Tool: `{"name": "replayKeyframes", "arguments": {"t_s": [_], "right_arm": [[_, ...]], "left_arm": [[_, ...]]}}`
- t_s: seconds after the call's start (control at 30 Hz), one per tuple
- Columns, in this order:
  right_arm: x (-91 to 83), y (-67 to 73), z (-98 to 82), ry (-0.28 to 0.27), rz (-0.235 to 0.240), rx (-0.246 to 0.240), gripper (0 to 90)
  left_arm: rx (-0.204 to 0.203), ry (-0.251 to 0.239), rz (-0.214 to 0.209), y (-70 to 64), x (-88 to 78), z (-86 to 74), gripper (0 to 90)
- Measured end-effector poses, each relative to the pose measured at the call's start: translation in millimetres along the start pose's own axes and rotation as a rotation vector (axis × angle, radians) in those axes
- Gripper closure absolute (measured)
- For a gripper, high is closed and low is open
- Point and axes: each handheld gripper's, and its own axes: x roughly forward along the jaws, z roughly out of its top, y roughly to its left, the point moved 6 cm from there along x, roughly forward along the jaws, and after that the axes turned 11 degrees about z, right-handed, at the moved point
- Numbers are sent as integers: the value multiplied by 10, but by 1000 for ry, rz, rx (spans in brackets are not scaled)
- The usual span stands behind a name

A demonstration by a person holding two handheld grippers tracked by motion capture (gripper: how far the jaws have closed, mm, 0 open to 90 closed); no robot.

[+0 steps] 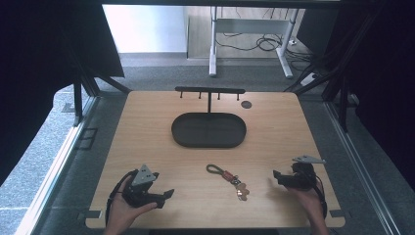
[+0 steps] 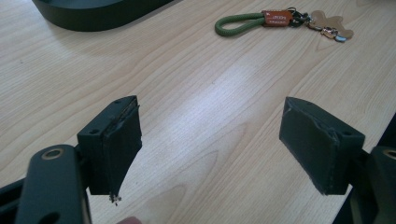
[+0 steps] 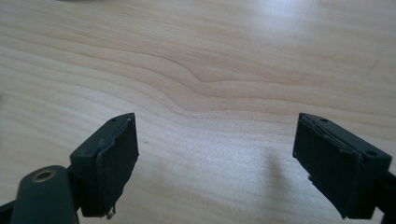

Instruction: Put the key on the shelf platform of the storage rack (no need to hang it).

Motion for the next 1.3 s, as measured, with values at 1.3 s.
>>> {"name": "replayKeyframes", "arguments": {"t_s": [1.3], "right_arm": [[-471,223,184,11,124,-127,335]], "left_arm": [[32,13,-11,-90,56,-23,211]]}}
